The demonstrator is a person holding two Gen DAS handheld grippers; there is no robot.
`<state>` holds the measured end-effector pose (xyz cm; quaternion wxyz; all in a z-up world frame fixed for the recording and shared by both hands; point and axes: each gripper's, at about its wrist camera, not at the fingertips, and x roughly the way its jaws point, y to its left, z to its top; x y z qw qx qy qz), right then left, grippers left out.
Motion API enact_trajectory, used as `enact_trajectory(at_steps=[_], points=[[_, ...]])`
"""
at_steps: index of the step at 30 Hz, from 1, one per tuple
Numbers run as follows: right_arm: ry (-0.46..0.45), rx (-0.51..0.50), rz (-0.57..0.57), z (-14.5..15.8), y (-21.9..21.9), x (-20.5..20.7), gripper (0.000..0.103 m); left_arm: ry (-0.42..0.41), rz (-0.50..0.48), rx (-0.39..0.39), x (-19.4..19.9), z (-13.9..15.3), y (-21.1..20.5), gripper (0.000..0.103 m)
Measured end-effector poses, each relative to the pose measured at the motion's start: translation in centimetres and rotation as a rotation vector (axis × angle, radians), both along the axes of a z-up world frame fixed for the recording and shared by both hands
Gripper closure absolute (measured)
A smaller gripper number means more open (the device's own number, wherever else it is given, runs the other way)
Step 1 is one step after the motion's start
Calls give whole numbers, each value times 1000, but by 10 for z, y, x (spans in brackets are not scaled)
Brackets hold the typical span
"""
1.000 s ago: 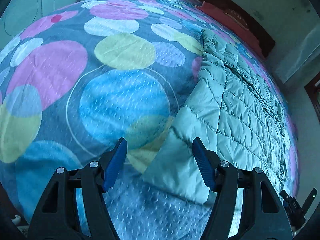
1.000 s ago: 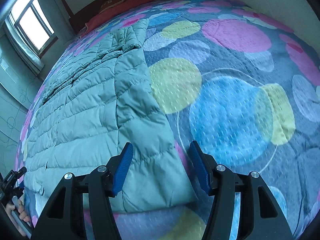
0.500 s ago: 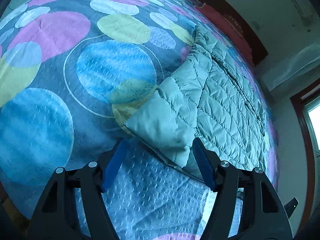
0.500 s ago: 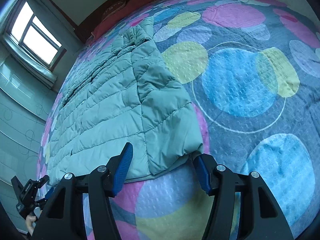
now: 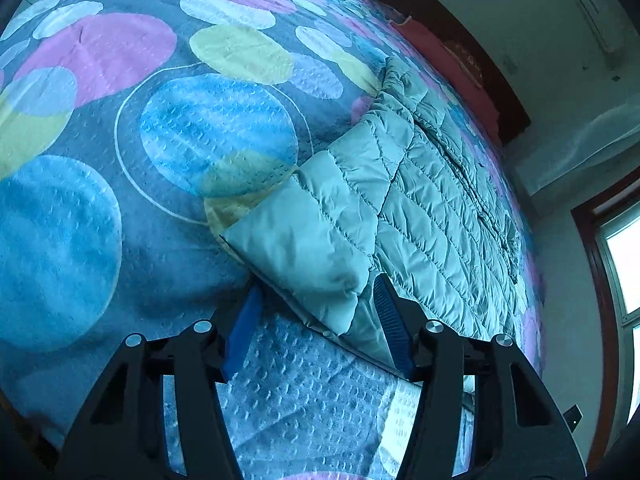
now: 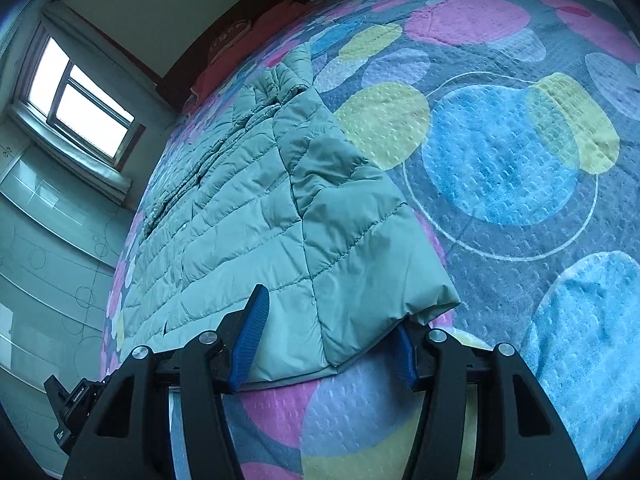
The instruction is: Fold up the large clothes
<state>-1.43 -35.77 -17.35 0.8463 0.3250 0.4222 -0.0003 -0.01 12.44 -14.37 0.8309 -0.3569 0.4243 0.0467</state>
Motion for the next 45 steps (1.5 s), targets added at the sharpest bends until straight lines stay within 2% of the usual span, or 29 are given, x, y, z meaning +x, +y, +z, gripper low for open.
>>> enact_trajectory(at_steps=[3,6,8,9,10,11,13,15,18,22,29,35,41,45], points=[[-6,-13,2,0,0,2,55,-13,25,-29,4,-4,4,47],[-9,-12,-4,-2,-1,3,66,-25,35,-46,12,-6,7,47],[-9,-1,-3,-5,-1,5,79,-44,22,-51,14,-5,4,64],[-8,10,1,-6,-1,7,83,-46,-4,-71,16,-7,2,80],[-8,16,5,-8,-1,8,88,-37,-23,-92,18,-10,0,89],[-11,17,6,-7,-1,7,92,-35,-26,-97,18,-11,-1,90],[-32,7,10,-3,1,5,95,-53,-29,-91,16,-9,0,97],[-66,-22,16,5,3,2,96,-84,-30,-81,13,-2,2,100],[-113,-80,32,19,9,-1,97,-138,-48,-63,9,12,4,101],[-163,-104,54,33,13,-6,98,-186,-56,-68,5,27,6,101],[-235,-80,62,58,11,-17,99,-268,-89,-60,-6,57,5,101],[-314,-58,68,86,9,-22,99,-318,-86,-88,-14,77,11,101],[-346,-38,87,99,10,12,99,-349,-91,-104,23,97,16,102],[-379,-23,80,111,8,50,99,-383,-103,-63,66,113,12,102]])
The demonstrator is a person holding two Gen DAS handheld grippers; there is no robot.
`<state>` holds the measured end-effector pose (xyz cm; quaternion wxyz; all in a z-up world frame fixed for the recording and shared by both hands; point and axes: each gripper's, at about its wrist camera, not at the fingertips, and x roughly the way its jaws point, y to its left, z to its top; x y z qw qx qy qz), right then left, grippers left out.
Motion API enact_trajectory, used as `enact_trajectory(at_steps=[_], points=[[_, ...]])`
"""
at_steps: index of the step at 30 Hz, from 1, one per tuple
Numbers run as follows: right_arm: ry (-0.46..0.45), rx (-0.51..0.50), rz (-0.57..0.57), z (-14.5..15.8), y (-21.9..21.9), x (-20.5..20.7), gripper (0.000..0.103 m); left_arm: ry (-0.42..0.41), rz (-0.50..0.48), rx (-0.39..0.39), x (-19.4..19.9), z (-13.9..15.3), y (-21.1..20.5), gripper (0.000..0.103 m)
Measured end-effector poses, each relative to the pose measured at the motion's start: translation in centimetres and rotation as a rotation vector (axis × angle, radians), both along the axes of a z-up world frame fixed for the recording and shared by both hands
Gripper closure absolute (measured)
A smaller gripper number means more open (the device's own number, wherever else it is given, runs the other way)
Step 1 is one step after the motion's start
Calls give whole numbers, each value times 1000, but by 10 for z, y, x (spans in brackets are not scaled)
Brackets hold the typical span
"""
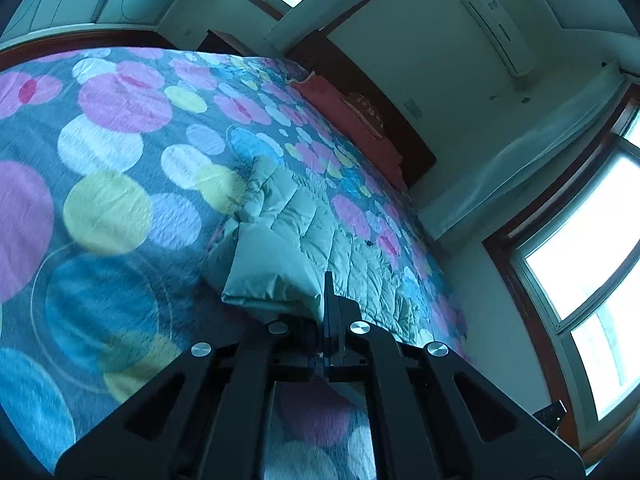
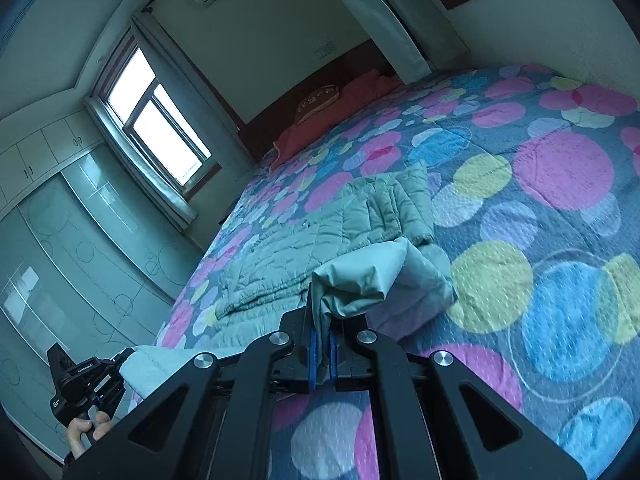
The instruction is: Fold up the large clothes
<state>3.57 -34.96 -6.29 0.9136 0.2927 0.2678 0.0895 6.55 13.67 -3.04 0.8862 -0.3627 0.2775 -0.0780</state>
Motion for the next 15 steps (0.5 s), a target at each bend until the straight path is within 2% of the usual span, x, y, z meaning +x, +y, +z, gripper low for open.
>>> enact_trajectory(at_steps=[7,15], points=[[-26,27,-9,17,-6,97,99,-1,19,71,104,14,-7,102],[33,-19,-36,8,-9,221,99,60,30,190,228,0,-20,102]])
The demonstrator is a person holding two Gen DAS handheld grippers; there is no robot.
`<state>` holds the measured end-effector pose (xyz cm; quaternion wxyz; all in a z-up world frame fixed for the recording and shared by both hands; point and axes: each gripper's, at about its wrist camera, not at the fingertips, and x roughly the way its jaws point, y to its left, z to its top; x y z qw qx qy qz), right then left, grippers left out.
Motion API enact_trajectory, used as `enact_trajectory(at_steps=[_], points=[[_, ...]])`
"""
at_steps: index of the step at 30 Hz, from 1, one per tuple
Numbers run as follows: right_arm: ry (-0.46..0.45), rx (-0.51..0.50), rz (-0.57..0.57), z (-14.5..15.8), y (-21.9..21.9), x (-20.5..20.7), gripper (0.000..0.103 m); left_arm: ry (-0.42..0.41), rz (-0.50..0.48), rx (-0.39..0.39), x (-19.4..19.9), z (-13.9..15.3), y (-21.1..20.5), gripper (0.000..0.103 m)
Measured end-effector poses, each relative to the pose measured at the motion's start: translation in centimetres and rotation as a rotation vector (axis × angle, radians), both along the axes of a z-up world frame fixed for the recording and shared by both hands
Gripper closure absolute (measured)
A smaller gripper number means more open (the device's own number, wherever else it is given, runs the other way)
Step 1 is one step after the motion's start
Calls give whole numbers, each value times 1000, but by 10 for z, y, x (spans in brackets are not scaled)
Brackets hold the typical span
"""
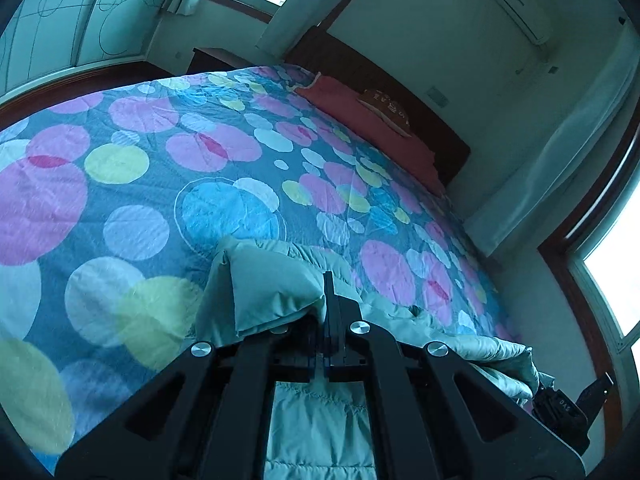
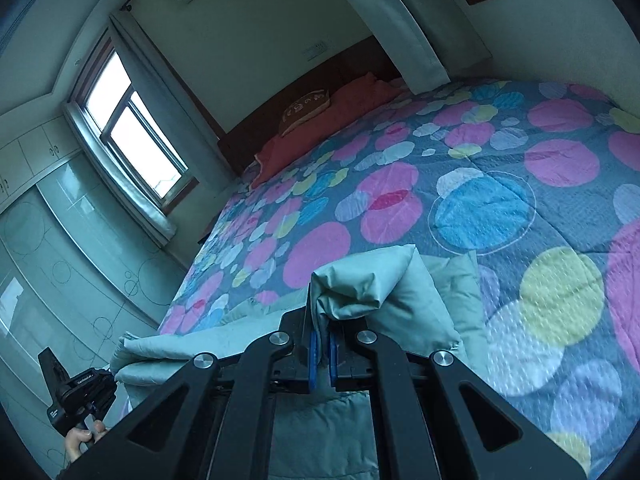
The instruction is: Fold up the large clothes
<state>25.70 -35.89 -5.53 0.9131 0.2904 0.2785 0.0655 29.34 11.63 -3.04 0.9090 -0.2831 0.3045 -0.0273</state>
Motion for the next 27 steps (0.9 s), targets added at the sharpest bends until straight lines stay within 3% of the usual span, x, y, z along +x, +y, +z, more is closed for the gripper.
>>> enact_trajectory(at_steps=[5,10,15,19,21,23,24,25,27], points=[[79,44,-25,-31,-11,62,99,39,-15,78,67,-21,-14,102],[153,15,-35,-63,-14,106,99,97,-22,151,115,-51,-26,101],[216,-28,-23,-88,-9,127,99,169,-11,150,139,-84,-27,101],[233,-38,-11,-93,-6,132,97,180,-37,165,145,-87,-29,99],[235,-50,-1,-90,-6,131,90,172,-47,171,143,-82,-29,90],[221,-49,5,-85,-6,129,61,149,-51,171,138,-74,-29,68],[206,-57,0,-81,-5,124,54,132,-43,174,132,-69,-28,51],[187,-68,-6,-76,-5,120,47,110,-34,182,127,-63,-28,47],[160,-90,3,-67,-1,113,47,84,-43,206,117,-53,-28,47]])
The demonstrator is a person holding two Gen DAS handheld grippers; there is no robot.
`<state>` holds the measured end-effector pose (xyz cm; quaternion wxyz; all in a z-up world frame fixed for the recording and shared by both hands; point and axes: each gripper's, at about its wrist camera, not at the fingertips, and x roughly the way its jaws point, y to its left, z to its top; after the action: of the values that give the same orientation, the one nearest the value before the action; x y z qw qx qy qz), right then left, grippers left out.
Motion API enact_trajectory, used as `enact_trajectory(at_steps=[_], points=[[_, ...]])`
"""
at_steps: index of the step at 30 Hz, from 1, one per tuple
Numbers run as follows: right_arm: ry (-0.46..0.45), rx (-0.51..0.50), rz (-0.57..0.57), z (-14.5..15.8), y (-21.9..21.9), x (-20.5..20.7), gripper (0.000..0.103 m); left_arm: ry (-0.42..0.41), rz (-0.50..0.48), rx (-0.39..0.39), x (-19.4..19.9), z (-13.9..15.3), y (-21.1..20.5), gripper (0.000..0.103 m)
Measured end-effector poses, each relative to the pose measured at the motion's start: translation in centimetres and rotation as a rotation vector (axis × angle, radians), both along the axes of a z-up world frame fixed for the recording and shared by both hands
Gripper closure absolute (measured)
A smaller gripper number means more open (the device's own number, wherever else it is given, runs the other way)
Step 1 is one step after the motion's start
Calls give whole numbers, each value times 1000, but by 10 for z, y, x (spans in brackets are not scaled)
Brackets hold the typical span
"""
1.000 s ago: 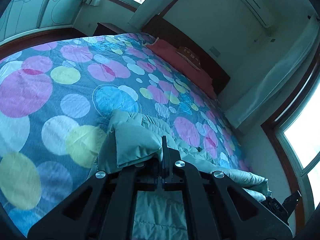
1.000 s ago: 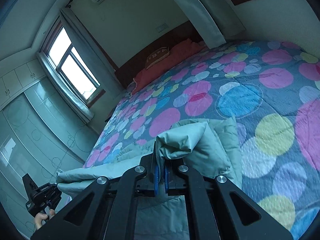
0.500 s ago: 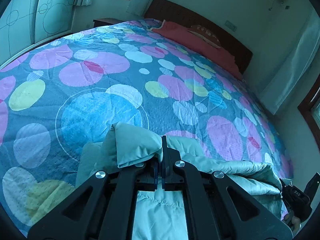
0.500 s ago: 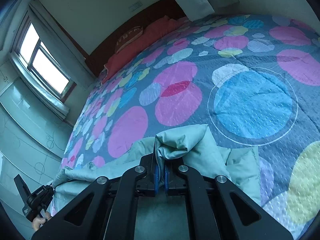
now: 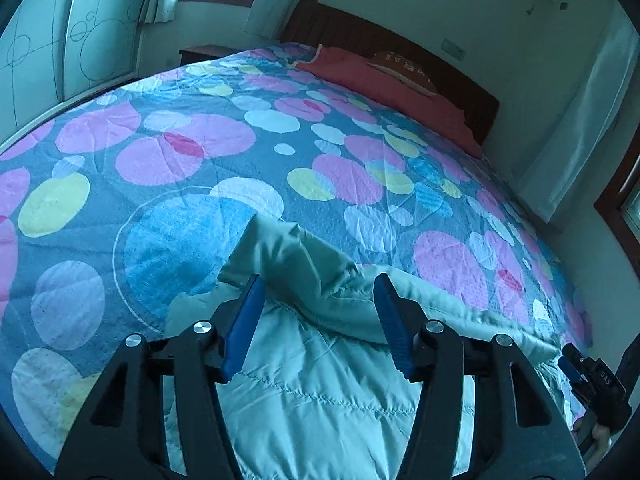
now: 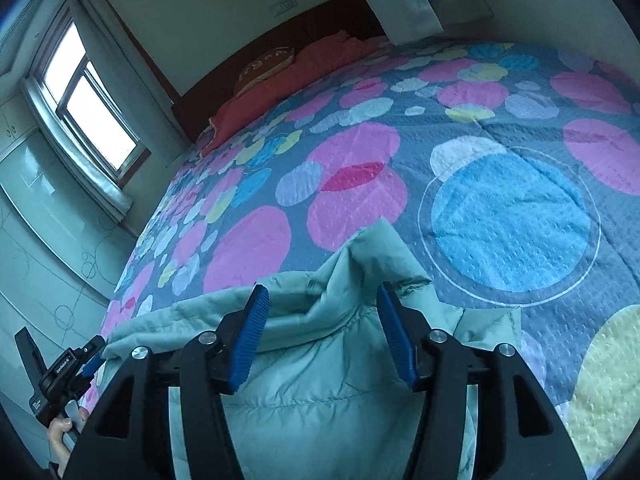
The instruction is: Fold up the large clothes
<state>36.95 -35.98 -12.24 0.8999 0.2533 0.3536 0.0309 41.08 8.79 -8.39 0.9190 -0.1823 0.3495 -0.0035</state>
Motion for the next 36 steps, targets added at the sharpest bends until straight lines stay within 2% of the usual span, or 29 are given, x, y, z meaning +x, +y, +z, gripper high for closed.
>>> enact_trajectory(at_steps=[3,7,14,17,19,24,26,28,32,33,35,36], points=[[0,-14,34,6,10,-5,47,-17,-30,25,-10,9,-6,47],[20,-89,87,6,35,1,47,5,-79,97,-8,6,-23,47],[76,-207,184,-1,86,39,47,67,-109,159,24,-20,-47,47],[112,-291,222,-11,106,53,47,140,-110,173,40,-39,-51,47],[146,-339,237,-24,115,60,47,148,-111,189,46,-48,-54,46],[176,-328,236,-36,115,68,47,161,-117,241,54,-53,-64,45],[175,-318,240,-30,111,66,47,166,-125,234,50,-47,-62,45],[141,-312,218,-19,98,60,47,139,-134,197,38,-34,-54,45],[142,-321,140,-10,67,54,47,91,-91,159,28,-21,-31,44],[159,-335,122,-14,60,55,47,110,-70,143,33,-25,-23,44],[211,-335,91,-27,48,60,47,202,-28,93,47,-46,-8,44],[240,-296,91,-36,42,63,47,222,-21,67,51,-53,-4,44]])
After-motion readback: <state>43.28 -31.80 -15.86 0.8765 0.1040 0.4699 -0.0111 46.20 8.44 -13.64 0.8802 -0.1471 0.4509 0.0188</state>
